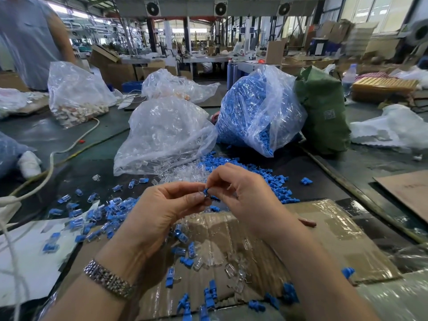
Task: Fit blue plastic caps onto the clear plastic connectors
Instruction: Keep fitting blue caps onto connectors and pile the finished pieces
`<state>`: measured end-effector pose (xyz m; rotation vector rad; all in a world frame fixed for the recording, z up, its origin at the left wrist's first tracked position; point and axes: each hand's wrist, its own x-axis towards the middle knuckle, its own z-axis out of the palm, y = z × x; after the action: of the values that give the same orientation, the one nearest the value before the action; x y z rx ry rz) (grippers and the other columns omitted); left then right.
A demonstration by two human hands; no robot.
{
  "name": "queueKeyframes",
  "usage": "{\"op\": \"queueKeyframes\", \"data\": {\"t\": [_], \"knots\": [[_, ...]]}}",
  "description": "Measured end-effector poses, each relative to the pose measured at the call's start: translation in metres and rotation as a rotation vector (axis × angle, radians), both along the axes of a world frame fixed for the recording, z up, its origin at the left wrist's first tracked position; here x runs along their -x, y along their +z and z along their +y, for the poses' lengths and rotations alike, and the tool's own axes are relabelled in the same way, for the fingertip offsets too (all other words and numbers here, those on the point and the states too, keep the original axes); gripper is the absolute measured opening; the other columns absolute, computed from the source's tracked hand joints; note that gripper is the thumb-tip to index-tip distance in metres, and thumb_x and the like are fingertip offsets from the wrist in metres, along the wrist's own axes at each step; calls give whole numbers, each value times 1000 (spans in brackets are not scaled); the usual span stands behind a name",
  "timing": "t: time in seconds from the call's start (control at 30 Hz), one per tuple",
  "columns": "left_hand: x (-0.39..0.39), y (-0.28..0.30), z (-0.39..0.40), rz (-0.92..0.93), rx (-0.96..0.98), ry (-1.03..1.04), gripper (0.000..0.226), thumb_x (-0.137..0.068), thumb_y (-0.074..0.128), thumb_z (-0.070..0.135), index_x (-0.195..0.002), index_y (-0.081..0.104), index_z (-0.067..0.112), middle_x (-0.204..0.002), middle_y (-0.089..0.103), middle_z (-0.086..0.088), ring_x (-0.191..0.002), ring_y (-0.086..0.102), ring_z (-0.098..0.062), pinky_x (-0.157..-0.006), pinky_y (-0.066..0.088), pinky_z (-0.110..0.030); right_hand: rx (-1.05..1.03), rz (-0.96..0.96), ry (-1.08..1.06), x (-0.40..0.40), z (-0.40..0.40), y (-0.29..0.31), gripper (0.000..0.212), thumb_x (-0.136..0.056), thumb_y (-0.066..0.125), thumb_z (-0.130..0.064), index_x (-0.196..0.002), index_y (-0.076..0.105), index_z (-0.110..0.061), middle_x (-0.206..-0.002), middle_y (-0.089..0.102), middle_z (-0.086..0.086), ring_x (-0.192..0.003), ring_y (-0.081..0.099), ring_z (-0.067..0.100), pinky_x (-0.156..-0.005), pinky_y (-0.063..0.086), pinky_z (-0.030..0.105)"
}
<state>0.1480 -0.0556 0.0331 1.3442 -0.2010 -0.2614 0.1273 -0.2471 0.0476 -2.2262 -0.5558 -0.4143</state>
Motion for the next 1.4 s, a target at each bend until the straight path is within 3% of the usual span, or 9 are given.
{"op": "queueKeyframes", "data": {"t": [0.13, 0.27, 0.37, 0.5, 0.8, 0.93, 1.03, 1.2, 1.4], "knots": [[0, 0, 0, 26, 58, -11, 23, -72, 72, 1, -94, 79, 2, -102, 76, -23, -92, 76, -29, -75, 61, -25, -15, 130, -119, 2, -7, 3, 21, -88, 75, -39, -100, 63, -26, -91, 64, -12, -87, 61, 4, -78, 51, 27], [-2, -1, 1, 67, 140, 19, 25, -72, 70, -3, -95, 77, -4, -105, 73, -28, -91, 76, -31, -74, 61, -25, 520, 413, -472, 6, -24, 1, 57, -82, 68, -66, -116, 51, -23, -110, 47, -6, -115, 49, 20, -90, 43, 36], [-6, -3, 4, 100, 175, 33, 23, -74, 70, -5, -96, 77, -4, -108, 73, -28, -95, 75, -33, -74, 61, -25, 730, 563, -536, 6, -26, -5, 48, -87, 67, -61, -97, 47, -19, -114, 50, 6, -108, 46, 28, -89, 42, 41], [-9, -6, 5, 129, 201, 21, 21, -77, 70, -6, -96, 77, -4, -110, 72, -29, -100, 74, -36, -74, 61, -26, 735, 501, -507, 5, -22, -3, 40, -90, 63, -43, -70, 39, -18, -80, 49, 2, -81, 45, 25, -69, 35, 32], [-3, 1, 3, 26, 149, 61, 25, -76, 72, 5, -99, 80, 8, -111, 75, -20, -105, 73, -29, -79, 61, -27, 291, 601, -200, 17, -24, 16, 36, -98, 62, -34, -67, 52, -18, -56, 49, -9, -52, 44, 12, -49, 34, 26], [-1, 4, 1, -20, 111, 75, 24, -70, 75, 12, -93, 82, 15, -111, 76, -14, -106, 73, -25, -85, 61, -29, 155, 679, -42, 22, -18, 24, 38, -100, 60, -34, -79, 63, -3, -72, 63, 8, -66, 56, 19, -70, 50, 45], [1, 6, 0, -77, 24, 68, 28, -65, 78, 21, -93, 82, 21, -107, 77, -8, -101, 73, -19, -85, 58, -29, 69, 719, -5, 24, -15, 27, 32, -101, 59, -32, -82, 67, -8, -83, 73, 11, -73, 64, 19, -85, 55, 49], [5, 6, -4, -181, -57, 94, 21, -73, 74, 17, -92, 81, 20, -99, 79, -6, -93, 74, -14, -79, 56, -17, 29, 722, 20, 25, -15, 30, 34, -102, 58, -32, -92, 66, -1, -94, 76, 14, -74, 67, 16, -82, 57, 42], [10, 4, -8, -273, -133, 114, 21, -76, 74, 20, -96, 80, 19, -99, 79, -4, -96, 74, -14, -81, 54, -14, 0, 733, 32, 23, -17, 22, 36, -103, 56, -32, -100, 62, 3, -79, 73, 4, -71, 70, 15, -76, 57, 37]]}}
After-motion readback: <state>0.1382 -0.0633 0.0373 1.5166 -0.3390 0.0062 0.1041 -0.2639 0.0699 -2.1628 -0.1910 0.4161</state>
